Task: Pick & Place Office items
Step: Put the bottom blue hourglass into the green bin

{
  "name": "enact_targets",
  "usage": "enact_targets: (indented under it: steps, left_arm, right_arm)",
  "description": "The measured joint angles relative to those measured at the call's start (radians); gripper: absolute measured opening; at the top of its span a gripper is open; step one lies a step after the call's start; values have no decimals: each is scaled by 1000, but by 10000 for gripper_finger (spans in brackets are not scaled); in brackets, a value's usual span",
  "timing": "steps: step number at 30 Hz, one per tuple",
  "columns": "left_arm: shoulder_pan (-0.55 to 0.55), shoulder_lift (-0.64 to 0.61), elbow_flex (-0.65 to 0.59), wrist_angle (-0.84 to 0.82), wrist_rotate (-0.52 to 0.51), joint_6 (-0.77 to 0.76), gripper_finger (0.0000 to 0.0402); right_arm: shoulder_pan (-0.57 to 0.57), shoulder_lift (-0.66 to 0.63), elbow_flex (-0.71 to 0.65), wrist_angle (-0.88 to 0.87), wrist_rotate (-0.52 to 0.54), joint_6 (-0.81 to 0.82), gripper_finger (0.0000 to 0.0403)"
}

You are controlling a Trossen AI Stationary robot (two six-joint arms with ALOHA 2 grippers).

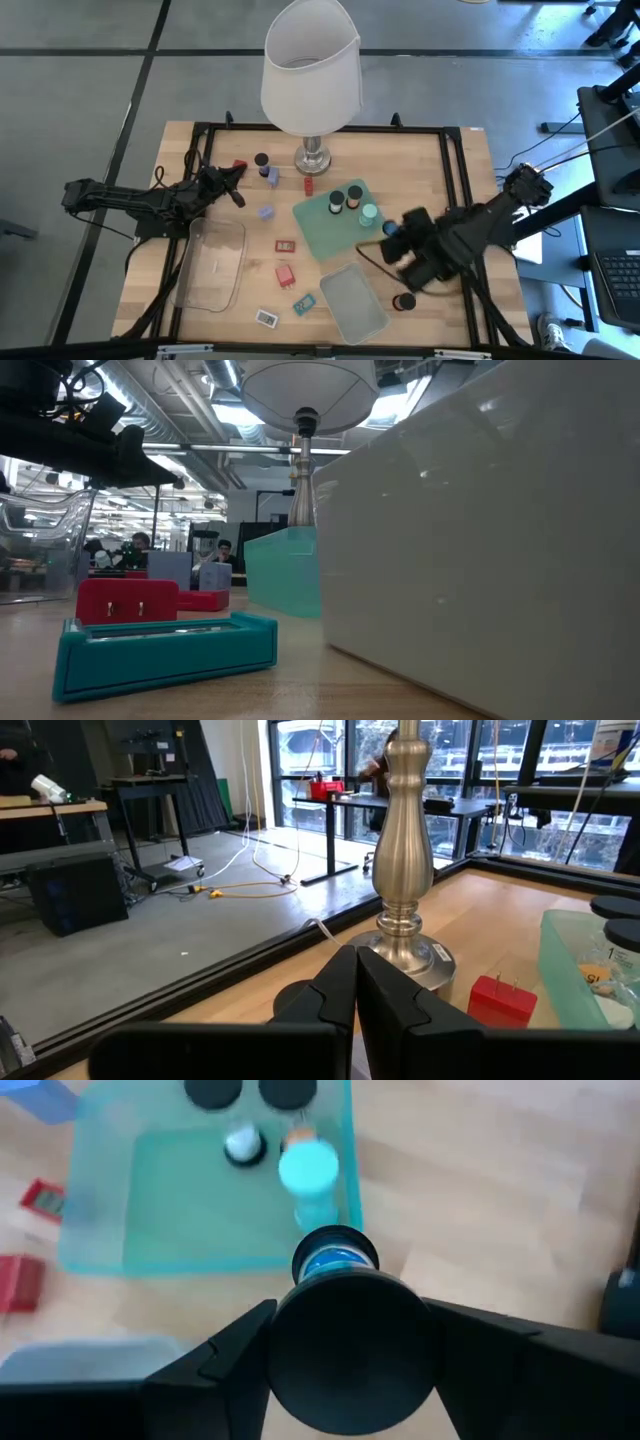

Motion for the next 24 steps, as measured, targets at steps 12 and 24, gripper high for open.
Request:
enact_targets:
  steps: [12, 24]
  left_arm:
    - [0, 0, 0, 0, 2, 0, 8]
    - [0, 0, 0, 1, 2, 0, 8]
  right_arm:
    - [-335, 11, 5, 408, -68, -706, 217]
    - [-456, 160, 5, 502, -283, -930, 218]
